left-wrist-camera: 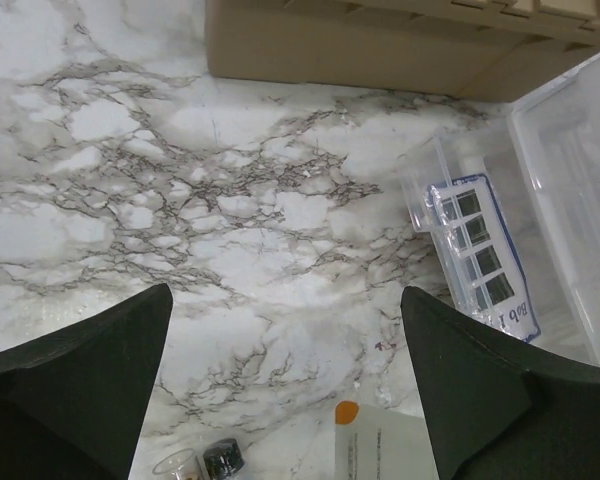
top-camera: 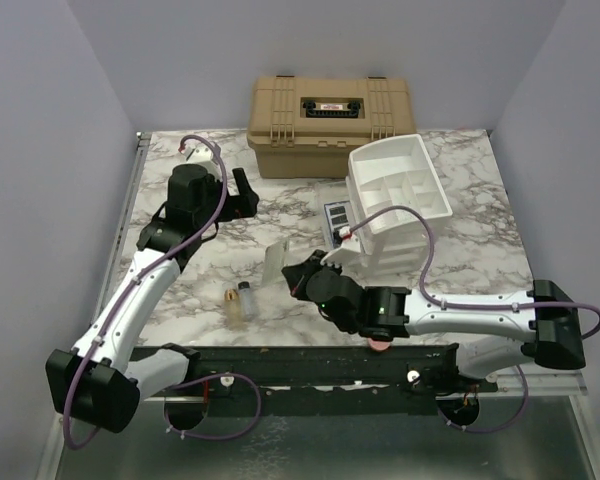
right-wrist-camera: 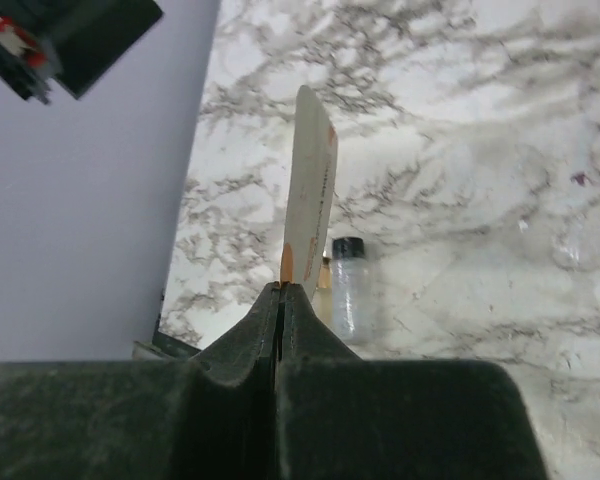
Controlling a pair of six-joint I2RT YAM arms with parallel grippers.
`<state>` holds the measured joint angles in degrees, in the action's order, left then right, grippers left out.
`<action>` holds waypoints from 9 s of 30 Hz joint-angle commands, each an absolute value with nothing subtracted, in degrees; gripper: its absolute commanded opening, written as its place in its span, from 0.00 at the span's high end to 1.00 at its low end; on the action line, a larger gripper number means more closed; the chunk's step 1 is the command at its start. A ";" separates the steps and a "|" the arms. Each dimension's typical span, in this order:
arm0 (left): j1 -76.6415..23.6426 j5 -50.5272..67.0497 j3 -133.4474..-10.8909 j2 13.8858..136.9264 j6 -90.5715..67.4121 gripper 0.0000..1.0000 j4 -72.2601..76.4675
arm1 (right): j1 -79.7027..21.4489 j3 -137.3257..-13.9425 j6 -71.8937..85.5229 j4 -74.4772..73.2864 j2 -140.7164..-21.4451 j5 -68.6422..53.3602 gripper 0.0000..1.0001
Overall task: Organize the makeup
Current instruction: Pick up the makeup from the corner of the board, then place the makeup in the drawer, then pick up the makeup tool from the corner of the board, then place the makeup tool in the drawer.
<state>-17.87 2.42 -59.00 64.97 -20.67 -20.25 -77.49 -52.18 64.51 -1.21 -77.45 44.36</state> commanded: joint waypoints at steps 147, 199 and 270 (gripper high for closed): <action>-30.15 4.83 -37.09 66.45 -45.13 0.09 11.78 | -58.27 -34.76 54.23 -45.93 -67.41 11.29 0.25; -28.26 -9.95 -33.58 52.67 -46.63 0.09 6.58 | -64.52 -77.38 25.72 -49.43 -84.39 17.14 0.54; -26.77 -2.20 -32.49 53.94 -48.65 0.07 10.17 | -44.62 -87.54 16.56 -46.93 -99.74 23.04 0.58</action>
